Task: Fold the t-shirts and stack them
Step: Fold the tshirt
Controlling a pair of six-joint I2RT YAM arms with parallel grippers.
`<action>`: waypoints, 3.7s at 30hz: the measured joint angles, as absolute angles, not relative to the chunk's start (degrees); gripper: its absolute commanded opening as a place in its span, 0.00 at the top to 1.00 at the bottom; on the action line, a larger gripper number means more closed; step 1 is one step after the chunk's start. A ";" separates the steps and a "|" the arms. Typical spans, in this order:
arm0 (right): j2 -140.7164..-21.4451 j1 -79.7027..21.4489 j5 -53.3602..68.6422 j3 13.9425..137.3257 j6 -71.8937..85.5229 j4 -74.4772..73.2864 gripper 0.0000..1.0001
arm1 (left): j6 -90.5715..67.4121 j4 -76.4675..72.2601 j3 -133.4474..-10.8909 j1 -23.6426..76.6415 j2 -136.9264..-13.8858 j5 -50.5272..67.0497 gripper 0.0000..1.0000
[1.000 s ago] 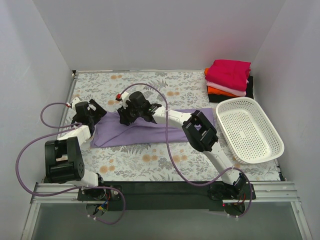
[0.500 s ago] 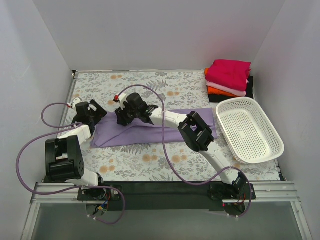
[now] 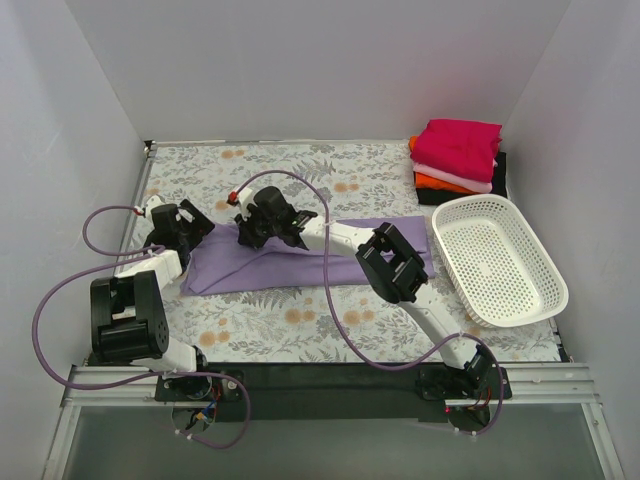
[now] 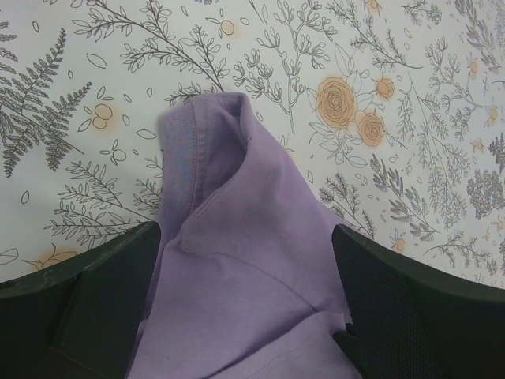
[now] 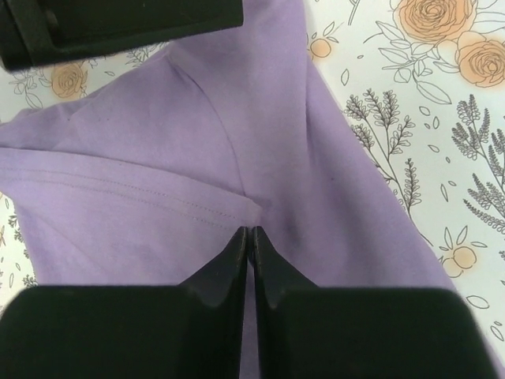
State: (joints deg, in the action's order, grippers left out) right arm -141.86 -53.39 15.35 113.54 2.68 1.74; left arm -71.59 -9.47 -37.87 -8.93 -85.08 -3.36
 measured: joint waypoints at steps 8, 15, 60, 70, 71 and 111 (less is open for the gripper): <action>-136.79 -54.26 16.10 102.30 2.04 5.87 0.99 | -71.59 -9.47 -37.87 -8.93 -85.08 -3.38 0.16; -127.04 -56.53 16.12 89.12 1.91 9.72 0.99 | -71.59 -9.47 -37.87 -8.93 -85.08 -3.38 0.16; -100.51 -38.94 -2.94 58.19 4.16 10.00 0.54 | -71.88 -8.27 -37.89 -1.54 -86.43 -3.16 0.16; -99.35 -34.35 -9.78 51.13 4.29 7.81 0.53 | -72.42 -10.70 -43.68 -0.75 -94.94 0.23 0.16; -99.35 -34.35 -10.02 50.94 4.34 7.73 0.53 | -72.31 -10.46 -43.75 -0.75 -94.94 -0.23 0.16; -93.45 -39.00 -5.17 44.64 12.16 6.28 0.55 | -71.50 -4.56 -55.88 4.40 -103.81 1.06 0.15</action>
